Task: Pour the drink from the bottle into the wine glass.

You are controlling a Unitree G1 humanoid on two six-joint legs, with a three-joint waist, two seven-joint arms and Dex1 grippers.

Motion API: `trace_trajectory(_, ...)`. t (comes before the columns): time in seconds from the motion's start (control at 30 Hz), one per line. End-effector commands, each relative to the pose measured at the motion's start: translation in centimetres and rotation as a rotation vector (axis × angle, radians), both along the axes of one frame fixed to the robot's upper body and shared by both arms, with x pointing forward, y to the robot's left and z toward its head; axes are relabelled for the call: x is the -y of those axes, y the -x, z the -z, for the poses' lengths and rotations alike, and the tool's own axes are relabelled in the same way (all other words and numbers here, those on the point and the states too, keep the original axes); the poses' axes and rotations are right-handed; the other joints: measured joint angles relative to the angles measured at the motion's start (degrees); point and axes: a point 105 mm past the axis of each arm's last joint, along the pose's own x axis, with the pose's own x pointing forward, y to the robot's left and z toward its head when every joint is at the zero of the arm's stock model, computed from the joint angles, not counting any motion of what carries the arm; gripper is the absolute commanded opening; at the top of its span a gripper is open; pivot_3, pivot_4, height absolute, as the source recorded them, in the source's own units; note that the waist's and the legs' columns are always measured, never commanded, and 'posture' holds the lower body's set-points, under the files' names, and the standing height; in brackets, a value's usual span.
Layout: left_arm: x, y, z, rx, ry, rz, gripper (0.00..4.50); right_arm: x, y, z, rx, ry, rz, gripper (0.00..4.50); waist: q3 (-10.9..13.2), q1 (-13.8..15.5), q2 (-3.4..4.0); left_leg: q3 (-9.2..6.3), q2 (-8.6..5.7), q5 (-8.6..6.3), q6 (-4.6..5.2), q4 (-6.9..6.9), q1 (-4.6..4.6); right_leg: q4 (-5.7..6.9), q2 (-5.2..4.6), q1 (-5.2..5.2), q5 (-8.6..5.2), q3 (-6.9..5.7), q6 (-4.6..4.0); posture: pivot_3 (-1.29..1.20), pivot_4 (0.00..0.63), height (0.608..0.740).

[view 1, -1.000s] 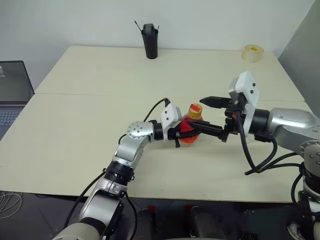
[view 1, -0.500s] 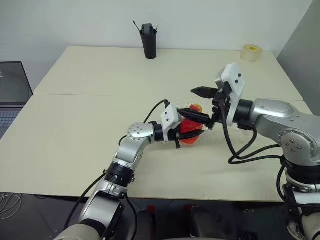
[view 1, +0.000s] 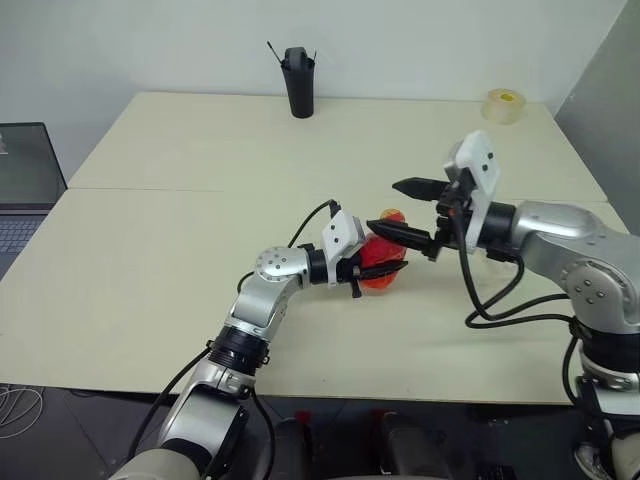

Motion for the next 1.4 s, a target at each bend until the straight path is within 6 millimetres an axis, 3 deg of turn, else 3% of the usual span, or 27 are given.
trace_trajectory(0.03, 0.5, 0.5, -2.2, 0.085, 0.042, 0.036, 1.32, 2.7, 0.2, -1.3, 0.039, -0.005, 0.085, 4.50, 0.00, 0.02, 0.00, 0.00, 0.00, 0.00, 0.00, 0.00, 0.00, 0.00, 0.00, 0.00, 0.00, 0.01, 0.00, 0.00, 0.150, 0.740)
trace_trajectory(0.27, 0.7, 0.5, -2.2, 0.085, 0.041, 0.046, 1.31, 3.8, 1.5, -0.7, 0.006, 0.029, 0.090, 4.50, 0.00, -0.01, 0.00, 0.02, -0.03, 0.00, 0.00, 0.00, 0.00, 0.01, 0.04, 0.00, 0.00, 0.03, 0.00, 0.00, 0.150, 0.740)
trace_trajectory(0.63, 0.7, 0.4, -2.4, 0.092, 0.042, 0.045, 1.31, 1.6, 3.4, -0.8, -0.012, 0.025, -0.045, 4.50, 0.00, 0.02, 0.00, 0.02, -0.03, 0.00, 0.00, 0.00, 0.01, 0.01, 0.05, 0.00, 0.00, 0.03, 0.00, 0.00, 0.150, 0.740)
trace_trajectory(1.3, 0.4, 0.4, -2.3, 0.091, 0.042, 0.024, 1.31, -1.0, 1.9, -1.5, -0.001, -0.092, -0.050, 4.50, 0.00, -0.02, 0.00, 0.01, -0.01, 0.00, 0.00, 0.00, 0.01, 0.01, 0.02, 0.00, 0.00, 0.02, 0.00, 0.00, 0.150, 0.740)
trace_trajectory(1.4, 0.3, 0.4, -2.3, 0.088, 0.042, 0.022, 1.31, -1.1, 1.9, -1.4, -0.004, -0.087, -0.052, 3.57, 0.00, -0.03, 0.00, 0.02, -0.01, 0.00, 0.00, 0.00, 0.01, 0.01, 0.02, 0.00, 0.00, 0.03, 0.00, 0.00, 0.150, 0.740)
